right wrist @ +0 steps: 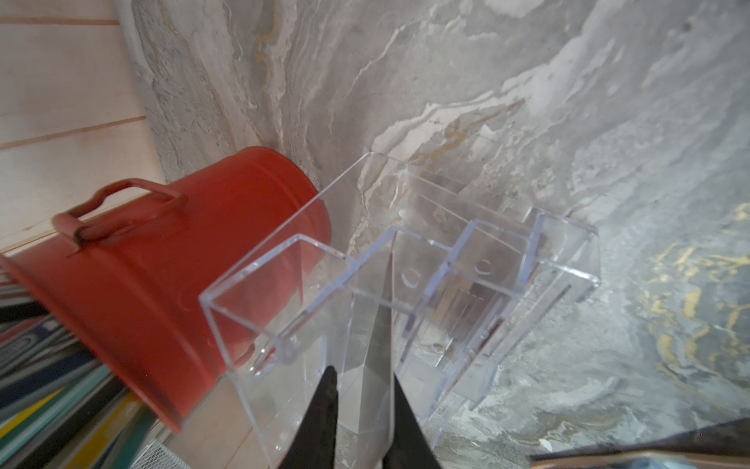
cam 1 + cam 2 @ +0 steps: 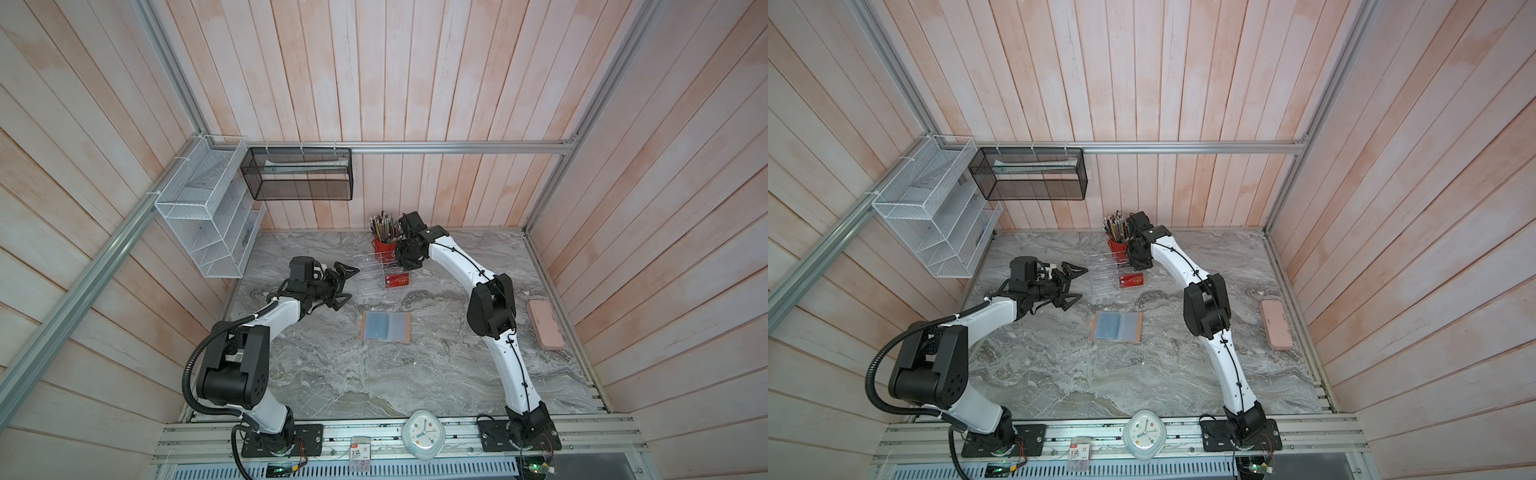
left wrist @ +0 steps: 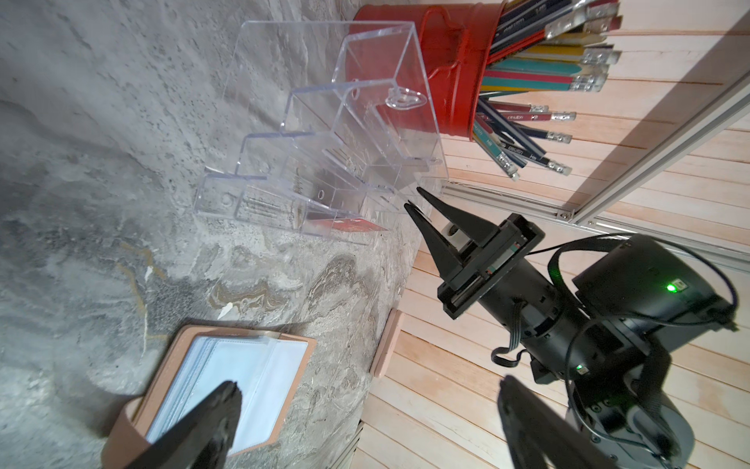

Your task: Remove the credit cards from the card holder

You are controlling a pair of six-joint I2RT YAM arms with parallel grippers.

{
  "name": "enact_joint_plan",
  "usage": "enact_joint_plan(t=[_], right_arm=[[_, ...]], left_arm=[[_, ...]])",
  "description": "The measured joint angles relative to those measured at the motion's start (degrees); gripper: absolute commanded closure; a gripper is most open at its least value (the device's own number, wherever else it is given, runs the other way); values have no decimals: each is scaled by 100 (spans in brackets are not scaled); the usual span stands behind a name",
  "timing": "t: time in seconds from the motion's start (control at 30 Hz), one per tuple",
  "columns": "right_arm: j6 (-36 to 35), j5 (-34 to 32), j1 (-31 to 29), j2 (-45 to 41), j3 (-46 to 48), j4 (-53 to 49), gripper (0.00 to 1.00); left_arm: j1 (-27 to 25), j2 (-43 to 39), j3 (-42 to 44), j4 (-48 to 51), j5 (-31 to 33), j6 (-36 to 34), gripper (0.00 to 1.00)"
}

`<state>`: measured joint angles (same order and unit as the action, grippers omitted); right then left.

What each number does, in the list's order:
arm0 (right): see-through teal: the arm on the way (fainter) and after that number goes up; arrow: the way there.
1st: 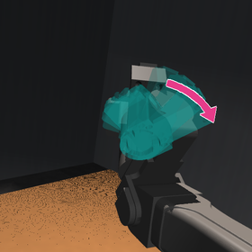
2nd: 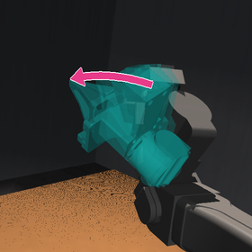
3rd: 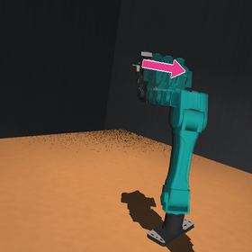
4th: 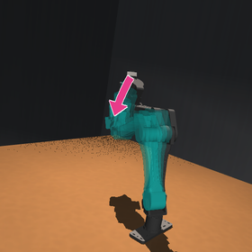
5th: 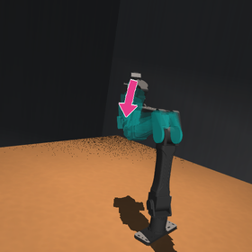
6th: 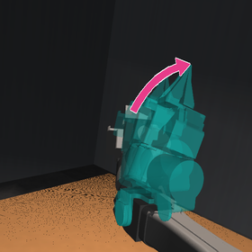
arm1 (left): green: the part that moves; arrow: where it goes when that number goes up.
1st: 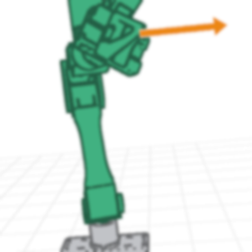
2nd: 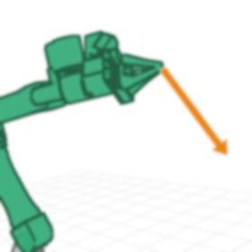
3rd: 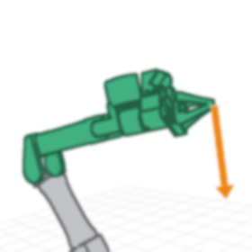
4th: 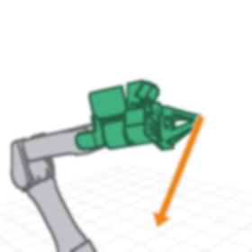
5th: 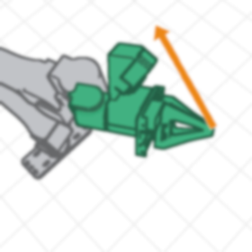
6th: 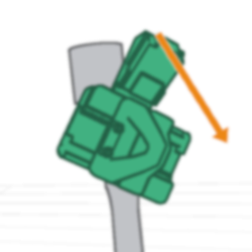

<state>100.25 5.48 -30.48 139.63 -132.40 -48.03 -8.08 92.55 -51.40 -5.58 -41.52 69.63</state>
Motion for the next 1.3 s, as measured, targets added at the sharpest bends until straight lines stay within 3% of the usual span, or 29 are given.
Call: enact_joint_plan(t=[1.17, 1.3], right_arm=[[-450, 138, -52, -275, 4, 94, 59], [-549, 197, -57, -446, 144, 166, 48]], left_arm=[[-61, -44, -26, 361, 153, -153, 0], [-61, -44, -70, 391, 181, -155, 0]])
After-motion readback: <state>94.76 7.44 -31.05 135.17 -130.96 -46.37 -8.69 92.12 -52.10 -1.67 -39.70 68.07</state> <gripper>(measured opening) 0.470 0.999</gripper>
